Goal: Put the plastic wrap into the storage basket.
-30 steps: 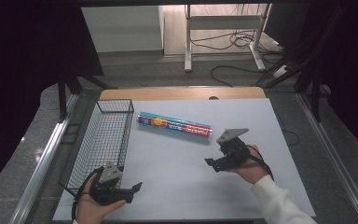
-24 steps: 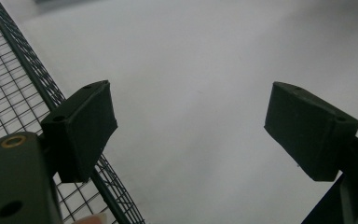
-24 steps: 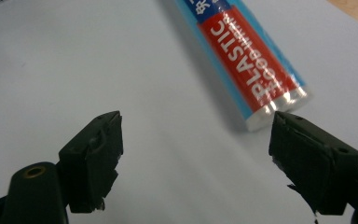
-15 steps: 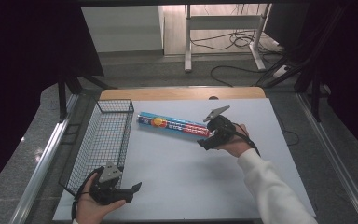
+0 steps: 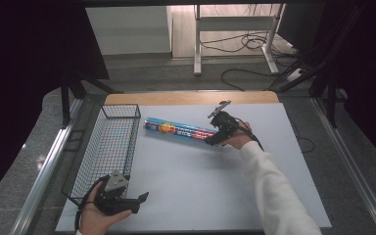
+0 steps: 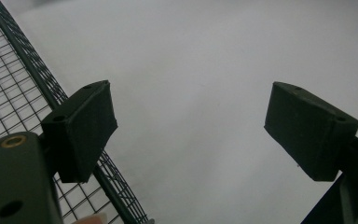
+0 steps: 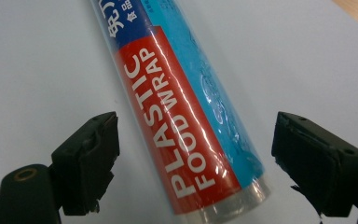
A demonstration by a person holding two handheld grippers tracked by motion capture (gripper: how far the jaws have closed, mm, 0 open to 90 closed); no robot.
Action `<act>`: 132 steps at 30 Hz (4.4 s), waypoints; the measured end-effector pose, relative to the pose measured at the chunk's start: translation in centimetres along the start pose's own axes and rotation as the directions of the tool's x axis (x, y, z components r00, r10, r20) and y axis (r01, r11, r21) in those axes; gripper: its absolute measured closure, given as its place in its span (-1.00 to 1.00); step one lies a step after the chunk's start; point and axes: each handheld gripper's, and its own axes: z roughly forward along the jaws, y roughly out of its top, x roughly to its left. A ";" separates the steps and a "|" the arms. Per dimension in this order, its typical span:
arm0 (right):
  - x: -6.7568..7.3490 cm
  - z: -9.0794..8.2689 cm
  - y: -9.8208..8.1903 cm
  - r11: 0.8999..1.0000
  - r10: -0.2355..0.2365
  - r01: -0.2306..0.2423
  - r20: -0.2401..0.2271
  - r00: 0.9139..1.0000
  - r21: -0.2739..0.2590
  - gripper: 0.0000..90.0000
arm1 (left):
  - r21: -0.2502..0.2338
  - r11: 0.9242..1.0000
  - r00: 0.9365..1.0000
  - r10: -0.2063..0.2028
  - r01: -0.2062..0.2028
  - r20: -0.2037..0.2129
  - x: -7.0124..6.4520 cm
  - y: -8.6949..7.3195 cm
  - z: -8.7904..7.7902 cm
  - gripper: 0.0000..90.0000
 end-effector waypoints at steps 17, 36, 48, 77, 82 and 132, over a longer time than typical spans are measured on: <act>-1.0 2.7 -0.3 0.996 -0.019 0.023 -0.056 0.998 0.087 -0.57 | 0.010 1.000 1.000 0.001 -0.001 0.004 0.0 0.0 0.1 -0.64; 0.1 2.9 -0.1 0.957 -0.215 0.226 -0.079 0.973 0.182 -0.36 | 0.014 1.000 1.000 0.004 -0.004 0.009 0.0 -0.1 0.1 -0.63; 1.0 2.2 -0.7 0.953 -0.187 0.207 -0.107 0.976 0.221 -0.32 | 0.013 1.000 1.000 0.003 -0.003 0.011 0.0 -0.2 0.1 -0.63; 7.2 -8.8 -16.2 0.970 0.016 -0.011 -0.019 1.000 0.241 -0.30 | -0.019 1.000 0.999 0.011 -0.011 0.035 -0.9 0.5 -0.1 -0.63; 7.3 -9.0 -16.4 0.968 0.016 -0.010 -0.020 1.000 0.249 -0.32 | -0.016 1.000 0.999 0.017 -0.017 0.040 -1.0 0.6 0.0 -0.63; 6.4 -1.8 -5.4 0.939 0.135 -0.085 -0.129 0.983 0.334 -0.28 | -0.025 1.000 0.999 0.014 -0.013 0.033 -0.6 0.5 -0.1 -0.63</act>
